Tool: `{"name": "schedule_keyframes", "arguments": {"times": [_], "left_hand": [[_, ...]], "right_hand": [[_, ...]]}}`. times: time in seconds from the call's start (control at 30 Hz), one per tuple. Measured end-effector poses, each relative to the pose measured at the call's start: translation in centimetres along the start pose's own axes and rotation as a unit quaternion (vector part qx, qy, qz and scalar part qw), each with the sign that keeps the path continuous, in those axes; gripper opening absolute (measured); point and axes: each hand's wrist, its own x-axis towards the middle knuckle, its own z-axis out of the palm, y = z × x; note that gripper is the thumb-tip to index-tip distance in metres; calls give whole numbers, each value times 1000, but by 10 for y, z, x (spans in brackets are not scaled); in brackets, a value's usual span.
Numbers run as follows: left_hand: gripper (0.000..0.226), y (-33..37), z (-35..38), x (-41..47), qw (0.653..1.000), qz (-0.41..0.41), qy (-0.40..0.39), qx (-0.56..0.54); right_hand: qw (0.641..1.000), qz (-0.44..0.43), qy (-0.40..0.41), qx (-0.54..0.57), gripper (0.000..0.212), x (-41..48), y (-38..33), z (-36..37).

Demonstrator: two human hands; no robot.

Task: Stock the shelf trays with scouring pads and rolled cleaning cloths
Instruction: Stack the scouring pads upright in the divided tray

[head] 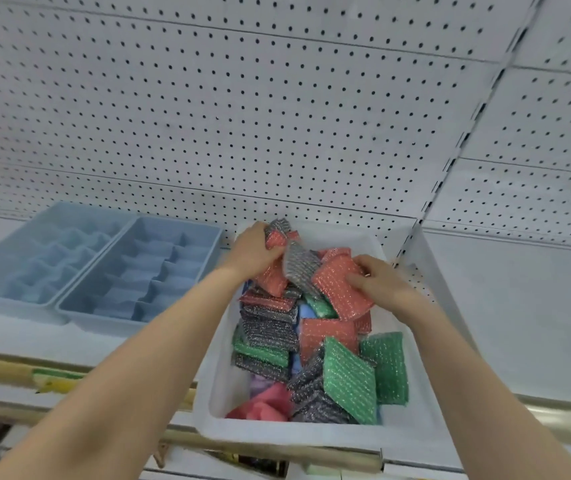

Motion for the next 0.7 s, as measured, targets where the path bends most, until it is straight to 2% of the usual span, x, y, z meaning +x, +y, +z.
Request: {"name": "schedule_keyframes", "arguments": {"times": [0.1,0.2,0.33,0.43,0.5,0.57,0.63,0.7], "left_hand": [[57,-16,12,26,991,15,-20,133],[62,-26,18,43,982,32,-57,175],[58,-25,13,51,982,53,-82,162],[55,-12,2,45,995,41,-69,60],[69,-2,-6,38,997,21,-64,-44],[94,6,-11,29,991,6,-102,-82],[114,8,-11,21,989,8,-142,-44],[121,2,-4,18,988,12,-155,8]], "right_hand": [[999,-28,-14,-30,51,5,3,10],[998,-36,-6,-47,51,11,8,11],[997,-35,-7,-64,48,19,9,10],[995,-45,2,-92,50,26,8,10],[993,-52,8,-104,50,29,5,10],[993,-57,12,-107,48,30,2,11],[992,-60,15,-108,48,31,0,13],[993,-56,12,-106,48,32,0,13]]}}
